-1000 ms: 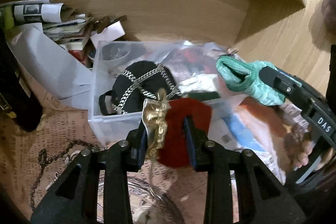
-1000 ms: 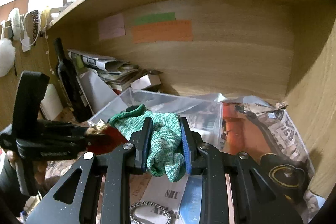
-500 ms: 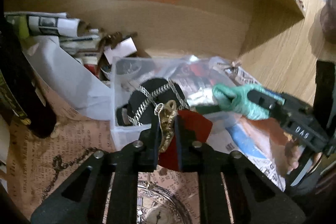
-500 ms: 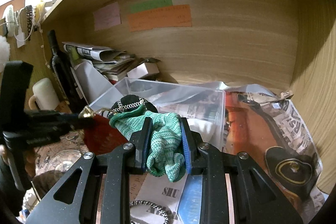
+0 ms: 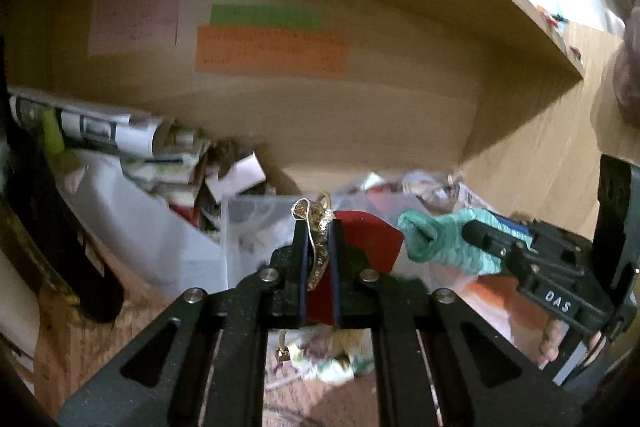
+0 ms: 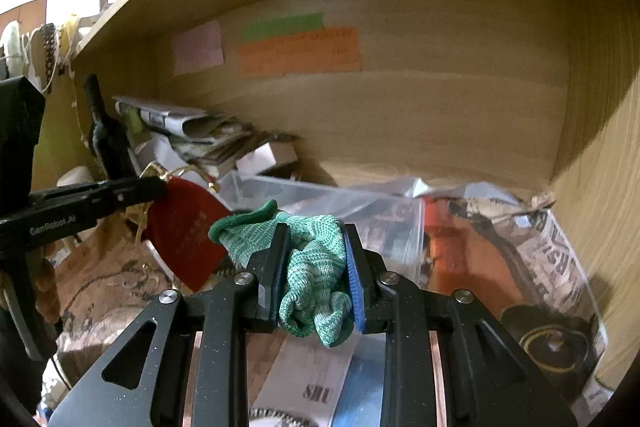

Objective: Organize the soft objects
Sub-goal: 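Lift both held items over the box and release them inside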

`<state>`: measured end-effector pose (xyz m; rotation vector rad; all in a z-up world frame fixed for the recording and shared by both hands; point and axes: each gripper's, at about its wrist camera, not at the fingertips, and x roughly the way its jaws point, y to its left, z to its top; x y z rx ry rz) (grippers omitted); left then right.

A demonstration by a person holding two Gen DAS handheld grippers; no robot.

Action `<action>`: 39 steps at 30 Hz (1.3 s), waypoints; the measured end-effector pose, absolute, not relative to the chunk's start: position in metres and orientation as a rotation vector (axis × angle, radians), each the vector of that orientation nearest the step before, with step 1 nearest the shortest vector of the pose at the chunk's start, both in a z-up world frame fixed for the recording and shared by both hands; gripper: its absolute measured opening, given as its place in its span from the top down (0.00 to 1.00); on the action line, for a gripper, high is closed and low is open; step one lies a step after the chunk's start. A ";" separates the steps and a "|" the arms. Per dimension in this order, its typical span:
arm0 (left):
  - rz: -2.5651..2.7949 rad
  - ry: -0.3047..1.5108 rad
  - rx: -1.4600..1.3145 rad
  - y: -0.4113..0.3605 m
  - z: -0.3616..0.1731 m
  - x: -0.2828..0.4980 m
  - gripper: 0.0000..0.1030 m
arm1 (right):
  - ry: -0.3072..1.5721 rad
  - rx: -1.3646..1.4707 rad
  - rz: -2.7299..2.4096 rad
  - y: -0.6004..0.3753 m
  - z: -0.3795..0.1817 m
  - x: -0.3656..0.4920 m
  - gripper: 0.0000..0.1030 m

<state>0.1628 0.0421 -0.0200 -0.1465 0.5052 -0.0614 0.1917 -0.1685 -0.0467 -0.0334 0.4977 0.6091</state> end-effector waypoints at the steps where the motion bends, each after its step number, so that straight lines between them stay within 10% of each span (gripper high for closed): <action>1: -0.057 0.498 -0.151 0.043 -0.018 0.167 0.92 | 0.494 -0.033 0.607 -0.168 -0.045 0.194 0.77; 25: -0.043 0.768 -0.210 0.053 -0.091 0.274 0.90 | 0.716 -0.181 0.523 -0.120 -0.103 0.268 0.74; 39: -0.049 0.630 -0.133 0.042 -0.044 0.210 0.49 | 0.607 -0.150 0.529 -0.135 -0.067 0.239 0.39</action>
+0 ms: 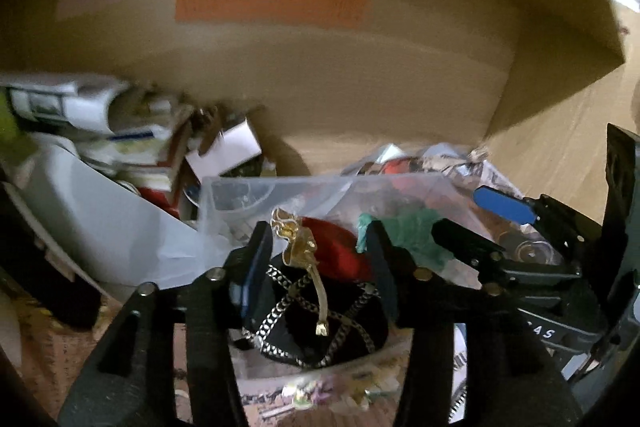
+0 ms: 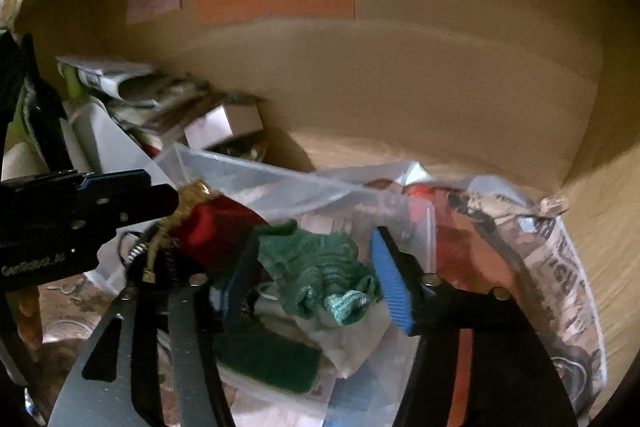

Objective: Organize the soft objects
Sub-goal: 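Lift both held items over the box and release them inside, then grasp the floral scrunchie with the left gripper while the right grasps the braided hair tie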

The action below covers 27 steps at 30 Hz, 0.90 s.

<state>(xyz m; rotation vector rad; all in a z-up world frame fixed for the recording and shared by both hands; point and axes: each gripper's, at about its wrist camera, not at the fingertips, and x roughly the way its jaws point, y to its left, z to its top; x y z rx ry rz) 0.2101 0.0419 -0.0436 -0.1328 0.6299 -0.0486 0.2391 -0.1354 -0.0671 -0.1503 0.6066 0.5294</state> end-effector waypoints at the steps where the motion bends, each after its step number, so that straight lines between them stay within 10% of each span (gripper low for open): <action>1: -0.046 0.617 -0.129 0.042 -0.040 0.205 0.48 | 0.588 -0.149 0.530 -0.137 -0.062 0.234 0.36; 11: -0.005 0.515 -0.101 0.043 -0.027 0.142 0.12 | 0.491 -0.135 0.553 -0.160 -0.039 0.176 0.20; 27: -0.003 0.682 -0.087 0.034 -0.093 0.099 0.09 | 0.774 -0.164 0.613 -0.167 -0.120 0.131 0.18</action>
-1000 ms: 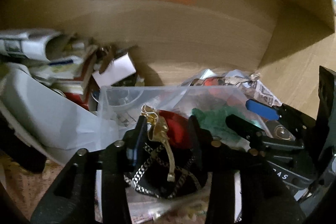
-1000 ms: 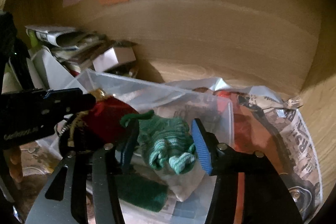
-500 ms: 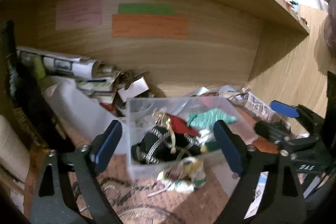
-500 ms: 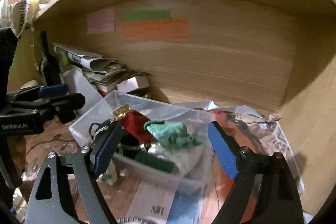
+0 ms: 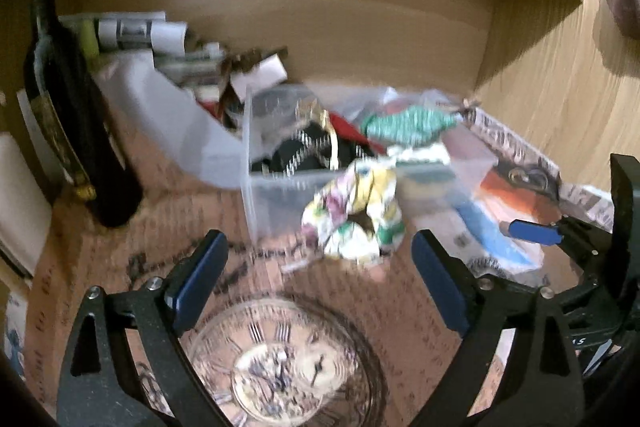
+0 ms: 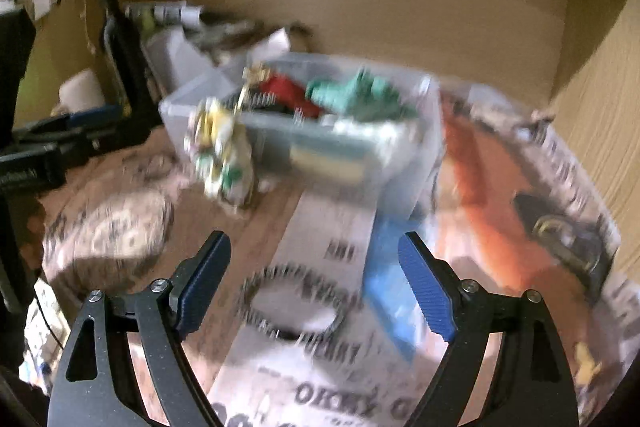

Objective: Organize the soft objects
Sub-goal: 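Grasp the floral scrunchie with the left gripper while the right grasps the braided hair tie, then carry the scrunchie and hair tie over the box and open both grippers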

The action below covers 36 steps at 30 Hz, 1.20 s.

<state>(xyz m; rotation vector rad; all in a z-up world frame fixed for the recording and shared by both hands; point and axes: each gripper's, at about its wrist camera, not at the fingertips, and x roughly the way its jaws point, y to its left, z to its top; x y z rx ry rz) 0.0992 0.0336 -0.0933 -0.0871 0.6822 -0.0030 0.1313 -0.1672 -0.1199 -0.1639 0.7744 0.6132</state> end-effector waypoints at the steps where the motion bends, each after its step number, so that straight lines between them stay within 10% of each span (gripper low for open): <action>1: -0.004 0.696 -0.091 0.033 -0.098 0.098 0.09 | 0.792 -0.169 0.618 -0.166 -0.125 0.130 0.18; 8: -0.018 0.792 -0.112 0.028 -0.126 0.115 0.09 | 0.845 -0.219 0.625 -0.161 -0.145 0.126 0.28; 16: -0.014 0.809 -0.118 0.022 -0.128 0.142 0.09 | 0.834 -0.169 0.621 -0.179 -0.141 0.132 0.81; 26: -0.009 0.846 -0.169 0.016 -0.140 0.175 0.10 | 0.743 -0.096 0.605 -0.192 -0.117 0.142 0.81; 32: -0.072 0.876 -0.204 0.014 -0.146 0.175 0.64 | 0.720 -0.083 0.607 -0.192 -0.110 0.146 0.81; 36: -0.093 0.849 -0.219 0.019 -0.146 0.164 0.77 | 0.710 -0.076 0.610 -0.193 -0.108 0.148 0.81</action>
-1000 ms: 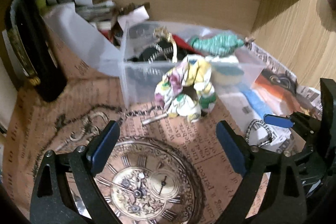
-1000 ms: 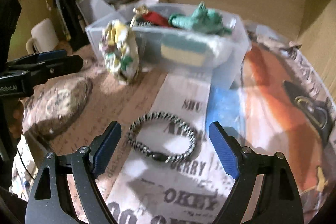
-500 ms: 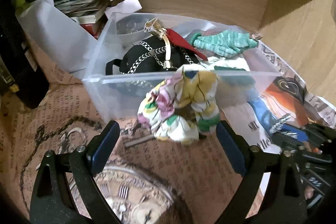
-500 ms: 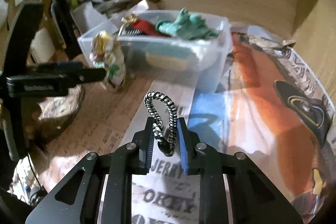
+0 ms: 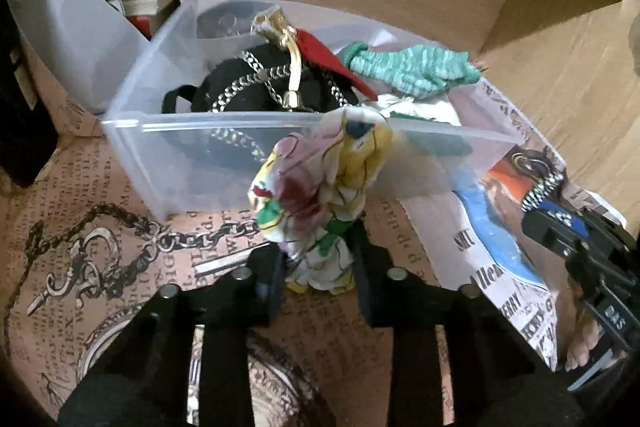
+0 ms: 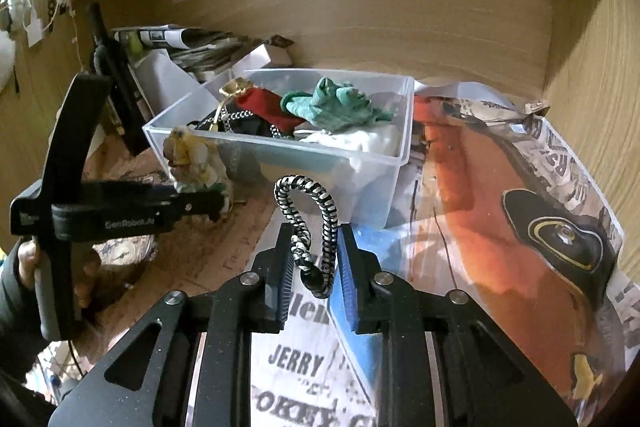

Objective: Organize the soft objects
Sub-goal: 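Carry the scrunchie and hair tie over the box and open both grippers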

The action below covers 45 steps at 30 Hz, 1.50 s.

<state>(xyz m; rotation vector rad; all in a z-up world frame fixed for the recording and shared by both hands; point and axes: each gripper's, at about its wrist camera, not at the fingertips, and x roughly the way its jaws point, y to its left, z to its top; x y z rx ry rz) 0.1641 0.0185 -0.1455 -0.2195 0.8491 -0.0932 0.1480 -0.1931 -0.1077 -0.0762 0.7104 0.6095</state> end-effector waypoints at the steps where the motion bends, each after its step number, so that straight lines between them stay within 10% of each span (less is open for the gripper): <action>1: -0.096 0.837 -0.210 0.019 -0.144 0.159 0.79 | 0.708 -0.077 0.609 -0.193 -0.107 0.149 0.81; 34: -0.094 0.705 -0.160 0.046 -0.086 0.196 0.83 | 0.672 -0.150 0.663 -0.107 -0.089 0.226 0.81; 38: -0.094 0.748 -0.178 0.047 -0.097 0.208 0.67 | 0.722 -0.165 0.663 -0.101 -0.100 0.233 0.78; 42: -0.072 0.728 -0.170 0.046 -0.096 0.207 0.43 | 0.722 -0.157 0.645 -0.106 -0.101 0.232 0.50; 45: -0.057 0.702 -0.167 0.048 -0.092 0.202 0.41 | 0.720 -0.154 0.647 -0.107 -0.100 0.232 0.46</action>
